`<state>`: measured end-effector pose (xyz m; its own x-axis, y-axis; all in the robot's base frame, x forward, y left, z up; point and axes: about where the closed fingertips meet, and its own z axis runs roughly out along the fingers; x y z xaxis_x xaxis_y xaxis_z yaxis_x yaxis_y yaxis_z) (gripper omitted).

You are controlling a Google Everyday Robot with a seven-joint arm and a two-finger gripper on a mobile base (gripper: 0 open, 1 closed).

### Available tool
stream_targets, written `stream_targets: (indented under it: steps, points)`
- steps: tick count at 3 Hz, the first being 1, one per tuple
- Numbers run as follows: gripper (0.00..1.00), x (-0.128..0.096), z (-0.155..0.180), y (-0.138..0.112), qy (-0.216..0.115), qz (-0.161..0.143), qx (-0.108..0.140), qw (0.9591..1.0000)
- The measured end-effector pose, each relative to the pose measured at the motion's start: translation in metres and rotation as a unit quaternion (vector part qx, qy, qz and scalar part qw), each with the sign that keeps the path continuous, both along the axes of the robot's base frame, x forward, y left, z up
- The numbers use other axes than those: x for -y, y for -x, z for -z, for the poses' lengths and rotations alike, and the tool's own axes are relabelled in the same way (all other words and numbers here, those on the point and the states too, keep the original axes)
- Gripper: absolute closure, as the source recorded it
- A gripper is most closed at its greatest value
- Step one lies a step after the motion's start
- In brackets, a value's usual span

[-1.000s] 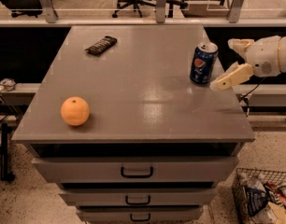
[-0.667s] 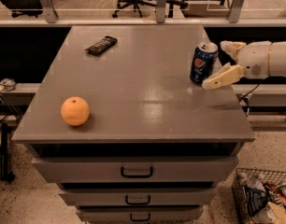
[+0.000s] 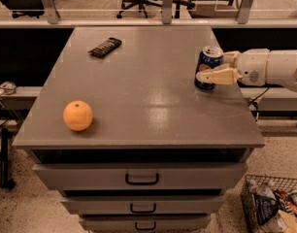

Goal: Move pepsi can near rxbar chocolate

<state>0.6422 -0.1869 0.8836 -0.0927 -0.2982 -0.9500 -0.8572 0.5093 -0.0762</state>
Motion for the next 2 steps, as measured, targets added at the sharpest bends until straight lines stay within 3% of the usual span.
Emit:
stream_targets:
  steps: [1, 2]
  points:
    - [0.64, -0.010, -0.006, -0.001, -0.015, -0.006, 0.001, 0.9999]
    - [0.87, -0.009, -0.035, 0.000, -0.017, -0.015, 0.037, 0.9991]
